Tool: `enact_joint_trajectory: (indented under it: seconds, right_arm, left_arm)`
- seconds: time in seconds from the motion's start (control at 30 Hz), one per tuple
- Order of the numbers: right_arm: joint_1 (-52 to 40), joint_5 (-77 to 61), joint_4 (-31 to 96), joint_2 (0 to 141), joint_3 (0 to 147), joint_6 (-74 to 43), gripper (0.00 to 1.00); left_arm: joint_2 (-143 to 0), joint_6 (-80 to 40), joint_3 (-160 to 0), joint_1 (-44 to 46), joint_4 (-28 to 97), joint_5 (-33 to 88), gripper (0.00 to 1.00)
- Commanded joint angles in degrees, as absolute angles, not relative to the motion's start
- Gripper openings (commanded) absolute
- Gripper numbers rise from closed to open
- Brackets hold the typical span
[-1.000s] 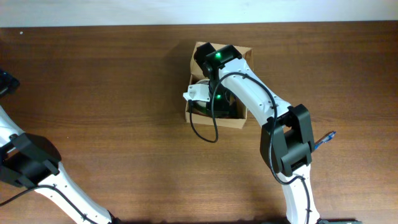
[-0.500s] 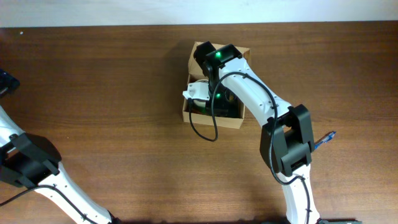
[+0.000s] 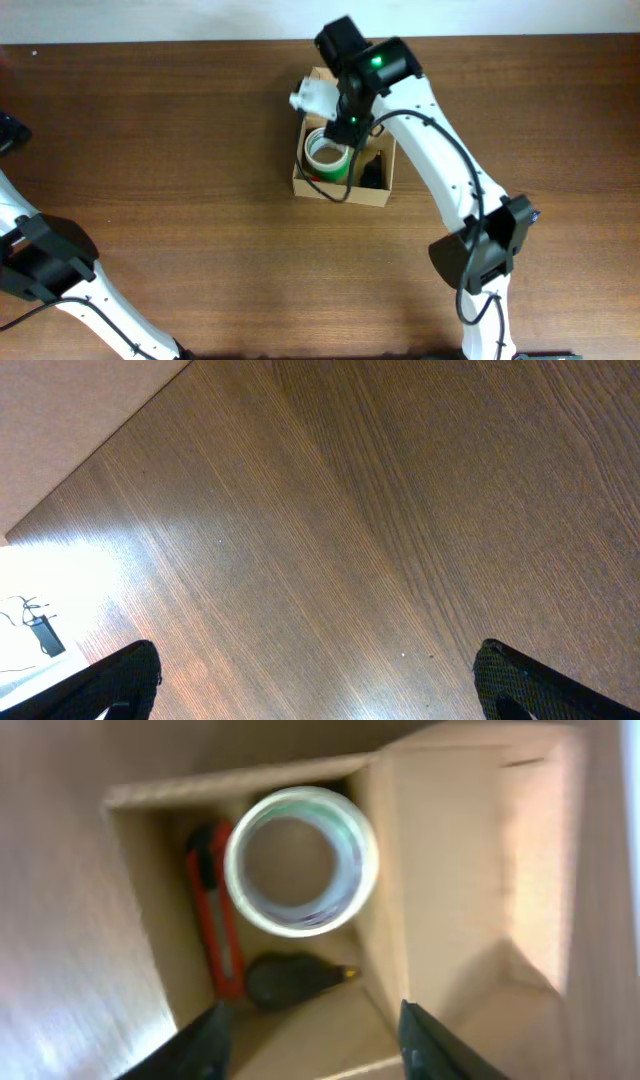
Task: Pack container
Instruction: 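Release the orange knife inside the box and lift the right gripper, then move the right gripper to the blue pen on the table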
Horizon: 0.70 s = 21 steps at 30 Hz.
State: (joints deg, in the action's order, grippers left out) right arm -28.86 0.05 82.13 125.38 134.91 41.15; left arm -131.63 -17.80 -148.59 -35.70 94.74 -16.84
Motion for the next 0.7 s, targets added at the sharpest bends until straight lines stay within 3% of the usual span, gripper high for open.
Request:
enact_joint_trajectory:
  seconds: [0.0,0.37,0.47,0.67]
  right_arm:
    - [-28.4,2.7,82.2,123.1,140.3,23.1,0.49]
    - [-17.5,22.6,97.4,116.7,147.6,-17.4,0.41]
    - [-12.8,15.3,97.3,112.8,145.5,-22.1,0.41]
    - [-6.2,15.1,97.3,107.8,139.2,-27.8,0.41]
  left_arm:
    - [-130.3,-18.6,-148.3,-35.9,94.8,-16.7,1.0]
    - [-130.3,-18.6,-148.3,-35.9,94.8,-16.7,1.0]
    - [-130.3,-18.6,-148.3,-35.9,94.8,-16.7,1.0]
    - [-130.3,-18.6,-148.3,-35.9,94.8,-16.7,1.0]
